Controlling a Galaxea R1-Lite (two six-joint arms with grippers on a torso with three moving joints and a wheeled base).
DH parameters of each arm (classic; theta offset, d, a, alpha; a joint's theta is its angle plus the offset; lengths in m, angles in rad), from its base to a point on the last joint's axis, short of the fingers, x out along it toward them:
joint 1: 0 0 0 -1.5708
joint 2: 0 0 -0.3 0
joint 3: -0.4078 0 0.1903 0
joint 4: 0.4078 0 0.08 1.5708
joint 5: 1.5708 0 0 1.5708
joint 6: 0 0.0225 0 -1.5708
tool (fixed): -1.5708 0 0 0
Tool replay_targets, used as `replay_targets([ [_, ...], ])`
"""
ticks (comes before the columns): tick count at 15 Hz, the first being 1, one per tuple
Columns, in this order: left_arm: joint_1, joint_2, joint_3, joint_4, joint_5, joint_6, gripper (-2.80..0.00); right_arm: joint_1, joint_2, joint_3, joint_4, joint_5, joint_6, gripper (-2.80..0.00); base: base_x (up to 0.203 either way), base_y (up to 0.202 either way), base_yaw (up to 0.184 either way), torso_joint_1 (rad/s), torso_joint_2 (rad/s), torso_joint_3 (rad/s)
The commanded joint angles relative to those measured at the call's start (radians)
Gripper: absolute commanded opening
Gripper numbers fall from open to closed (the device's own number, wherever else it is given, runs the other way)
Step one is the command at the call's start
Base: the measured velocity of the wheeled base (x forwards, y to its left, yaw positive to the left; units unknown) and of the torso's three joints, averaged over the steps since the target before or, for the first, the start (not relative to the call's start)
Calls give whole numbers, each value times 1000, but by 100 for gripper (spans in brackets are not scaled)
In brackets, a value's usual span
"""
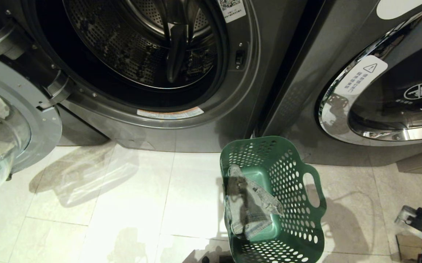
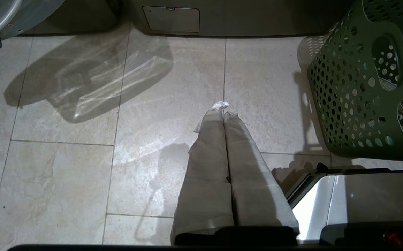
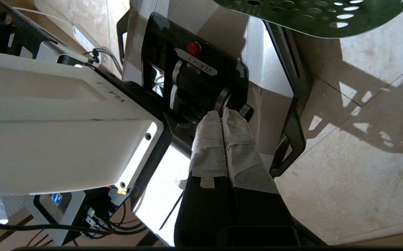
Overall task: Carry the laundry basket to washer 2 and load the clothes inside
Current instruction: Place the clothes into the washing machine
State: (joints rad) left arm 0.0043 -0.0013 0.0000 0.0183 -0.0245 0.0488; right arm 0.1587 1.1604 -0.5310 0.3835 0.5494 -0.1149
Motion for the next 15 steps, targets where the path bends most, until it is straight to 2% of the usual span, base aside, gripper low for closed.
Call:
replay_targets([
  [1,0,0,2,0,0,0,-280,5,92,-13,-23,4,-2,-280,0,0,0,0,0,0],
  [7,0,0,2,0,0,0,-280,35,456,-124,-167,4,-8,-280,0,0,0,0,0,0],
  [8,0,0,1,0,0,0,-280,42,514,-144,-219,4,-8,-280,0,0,0,0,0,0],
  [11,0,0,2,0,0,0,-280,67,654,-158,-540,0,-6,-280,0,0,0,0,0,0],
  [15,0,0,2,0,0,0,-280,139,735,-165,-677,5,-4,-280,0,0,0,0,0,0],
])
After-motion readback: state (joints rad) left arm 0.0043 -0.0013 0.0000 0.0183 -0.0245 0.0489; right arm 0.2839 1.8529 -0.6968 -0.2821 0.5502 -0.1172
